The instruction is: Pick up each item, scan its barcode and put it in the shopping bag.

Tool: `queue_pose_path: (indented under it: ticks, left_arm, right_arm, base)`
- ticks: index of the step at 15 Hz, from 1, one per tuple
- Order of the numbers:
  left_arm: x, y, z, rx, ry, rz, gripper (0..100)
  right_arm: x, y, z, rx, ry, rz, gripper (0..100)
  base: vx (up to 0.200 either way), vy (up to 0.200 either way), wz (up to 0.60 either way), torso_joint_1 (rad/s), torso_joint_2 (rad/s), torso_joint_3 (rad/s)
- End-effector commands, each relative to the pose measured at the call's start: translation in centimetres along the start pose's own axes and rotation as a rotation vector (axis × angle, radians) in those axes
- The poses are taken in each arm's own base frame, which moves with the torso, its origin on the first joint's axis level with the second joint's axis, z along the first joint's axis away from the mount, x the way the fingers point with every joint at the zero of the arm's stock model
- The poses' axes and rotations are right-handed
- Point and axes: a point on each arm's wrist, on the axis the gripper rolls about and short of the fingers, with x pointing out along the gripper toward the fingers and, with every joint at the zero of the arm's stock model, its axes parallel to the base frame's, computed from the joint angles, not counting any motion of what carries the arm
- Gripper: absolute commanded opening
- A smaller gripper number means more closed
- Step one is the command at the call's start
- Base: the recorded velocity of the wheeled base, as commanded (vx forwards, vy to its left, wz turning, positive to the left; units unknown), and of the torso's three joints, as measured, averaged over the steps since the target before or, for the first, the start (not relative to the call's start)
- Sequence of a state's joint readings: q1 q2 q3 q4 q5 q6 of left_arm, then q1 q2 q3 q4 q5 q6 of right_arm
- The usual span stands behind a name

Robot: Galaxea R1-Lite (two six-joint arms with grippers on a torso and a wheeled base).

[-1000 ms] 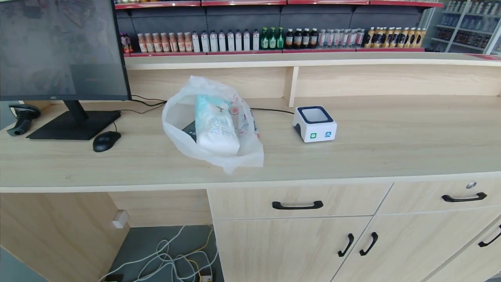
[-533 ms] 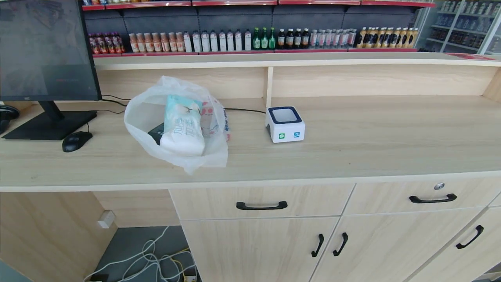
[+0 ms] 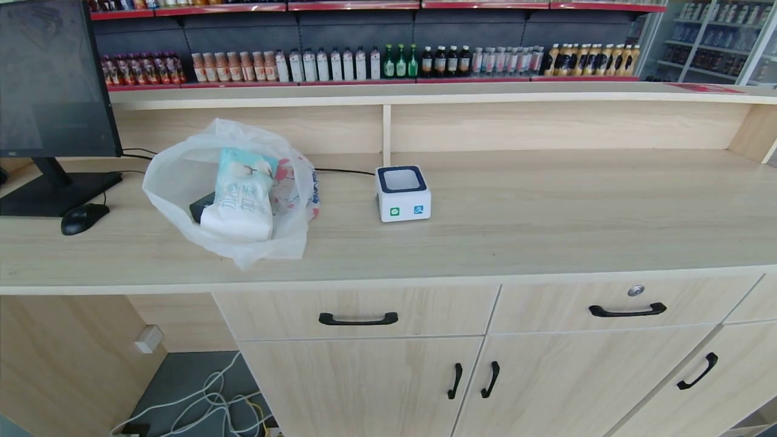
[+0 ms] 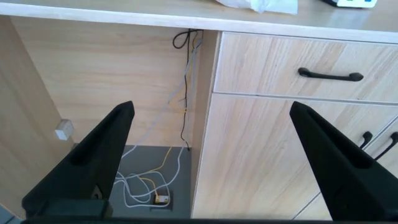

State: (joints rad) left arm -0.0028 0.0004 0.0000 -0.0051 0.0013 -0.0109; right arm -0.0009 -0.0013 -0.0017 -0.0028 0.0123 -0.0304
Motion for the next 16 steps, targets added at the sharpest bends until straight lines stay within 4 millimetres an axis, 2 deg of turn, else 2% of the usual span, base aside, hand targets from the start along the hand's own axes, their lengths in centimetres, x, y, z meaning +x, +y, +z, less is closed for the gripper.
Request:
queue_pose_path:
  ticks: [1, 11, 16]
  left_arm:
    - [0.00, -0.01, 0.01, 0.000, -0.001, 0.000, 100]
    - [0.00, 0.00, -0.01, 0.000, 0.000, 0.001, 100]
    - [0.00, -0.01, -0.05, 0.012, 0.005, 0.000, 100]
  right_arm:
    - [0.01, 0.00, -0.01, -0.002, 0.003, 0.001, 100]
    - [0.01, 0.00, 0.00, -0.016, 0.001, 0.002, 100]
    - [0.01, 0.00, -0.01, -0.006, 0.003, 0.002, 100]
  base:
    - [-0.200, 0.000, 0.00, -0.002, 0.01, 0.007]
    - [-0.200, 0.000, 0.00, 0.000, 0.00, 0.001]
    - [0.000, 0.000, 0.00, 0.000, 0.00, 0.000]
